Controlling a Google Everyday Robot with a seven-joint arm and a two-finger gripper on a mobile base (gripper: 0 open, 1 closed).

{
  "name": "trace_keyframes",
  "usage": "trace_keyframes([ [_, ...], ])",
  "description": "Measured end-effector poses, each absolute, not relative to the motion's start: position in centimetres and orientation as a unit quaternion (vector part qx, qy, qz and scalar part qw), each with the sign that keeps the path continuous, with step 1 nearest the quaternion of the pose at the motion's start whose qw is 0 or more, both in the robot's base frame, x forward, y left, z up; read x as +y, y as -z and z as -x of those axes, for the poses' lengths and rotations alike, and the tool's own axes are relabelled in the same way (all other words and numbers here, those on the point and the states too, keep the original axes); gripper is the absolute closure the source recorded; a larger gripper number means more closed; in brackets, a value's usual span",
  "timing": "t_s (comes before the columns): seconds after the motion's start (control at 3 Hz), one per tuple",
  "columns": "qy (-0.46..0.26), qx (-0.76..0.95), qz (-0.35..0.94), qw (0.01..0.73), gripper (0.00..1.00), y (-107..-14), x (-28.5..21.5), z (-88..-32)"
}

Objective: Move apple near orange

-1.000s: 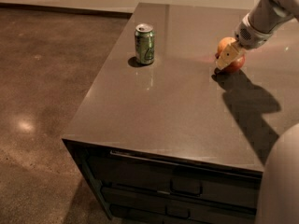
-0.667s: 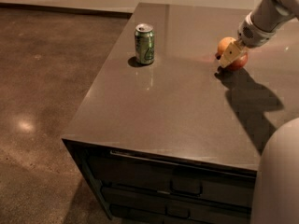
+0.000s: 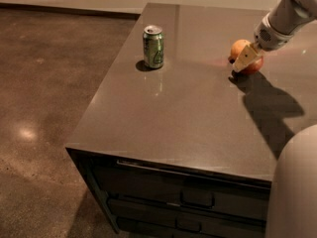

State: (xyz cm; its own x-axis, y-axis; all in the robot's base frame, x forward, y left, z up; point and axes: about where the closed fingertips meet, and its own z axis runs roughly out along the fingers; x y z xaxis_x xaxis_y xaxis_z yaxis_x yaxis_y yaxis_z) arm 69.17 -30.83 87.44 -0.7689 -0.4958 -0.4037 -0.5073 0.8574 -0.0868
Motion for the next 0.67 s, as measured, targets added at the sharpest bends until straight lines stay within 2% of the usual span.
trace_keyframes([
  [0.33,-0.014,0.939,0.277,0.204,0.0,-86.93,-30.84,-68.91],
  [0.67,-0.014,0.939,0.277,0.204,0.0,-86.92,-30.83,-68.92],
])
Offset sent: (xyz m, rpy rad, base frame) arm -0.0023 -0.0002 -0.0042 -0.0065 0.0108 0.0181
